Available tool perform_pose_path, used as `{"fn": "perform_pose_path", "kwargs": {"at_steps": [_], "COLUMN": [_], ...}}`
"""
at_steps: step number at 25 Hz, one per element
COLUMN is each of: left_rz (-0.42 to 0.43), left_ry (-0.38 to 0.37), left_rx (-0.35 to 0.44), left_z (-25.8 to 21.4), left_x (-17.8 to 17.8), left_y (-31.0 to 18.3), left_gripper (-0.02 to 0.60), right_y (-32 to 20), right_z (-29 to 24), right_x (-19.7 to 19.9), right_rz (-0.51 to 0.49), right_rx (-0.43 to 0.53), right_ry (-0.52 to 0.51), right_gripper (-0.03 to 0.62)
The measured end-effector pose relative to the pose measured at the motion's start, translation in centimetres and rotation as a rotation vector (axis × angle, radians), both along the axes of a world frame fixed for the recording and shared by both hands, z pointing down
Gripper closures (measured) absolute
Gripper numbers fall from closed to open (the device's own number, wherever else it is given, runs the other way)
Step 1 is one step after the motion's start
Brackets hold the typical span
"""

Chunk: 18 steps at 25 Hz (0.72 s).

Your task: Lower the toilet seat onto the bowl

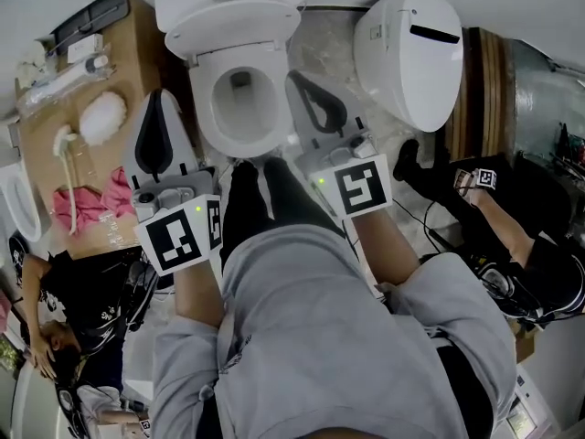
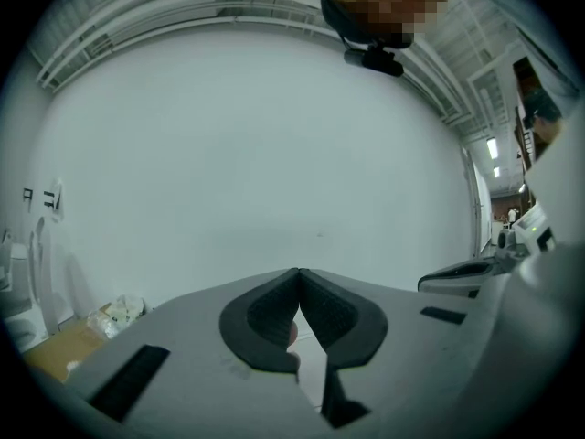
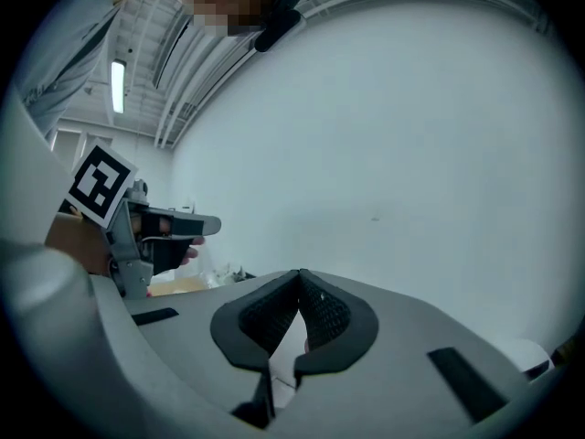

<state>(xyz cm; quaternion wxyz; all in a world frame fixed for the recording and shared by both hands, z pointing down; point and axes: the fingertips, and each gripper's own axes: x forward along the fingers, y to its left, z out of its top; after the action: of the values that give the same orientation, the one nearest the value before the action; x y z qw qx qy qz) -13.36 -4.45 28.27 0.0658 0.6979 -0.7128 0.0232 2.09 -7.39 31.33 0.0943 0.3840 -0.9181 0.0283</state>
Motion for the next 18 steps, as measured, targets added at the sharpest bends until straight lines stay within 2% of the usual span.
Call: {"fn": "perform_pose_path", "kwargs": {"at_steps": [18], "left_rz": [0.021], "left_ry": [-0.022], "left_rx": [0.113], "left_z": [-8.5], "left_x": [-0.7], "left_y": [0.3], "left_gripper": [0.580], "right_y": [-1.1], "right_z": [-12.7], "right_x": [-0.7], "right_rz": [0.039], "right_rx": [0.188], "right_ry": [-0.147], "right_gripper": [0.594]}}
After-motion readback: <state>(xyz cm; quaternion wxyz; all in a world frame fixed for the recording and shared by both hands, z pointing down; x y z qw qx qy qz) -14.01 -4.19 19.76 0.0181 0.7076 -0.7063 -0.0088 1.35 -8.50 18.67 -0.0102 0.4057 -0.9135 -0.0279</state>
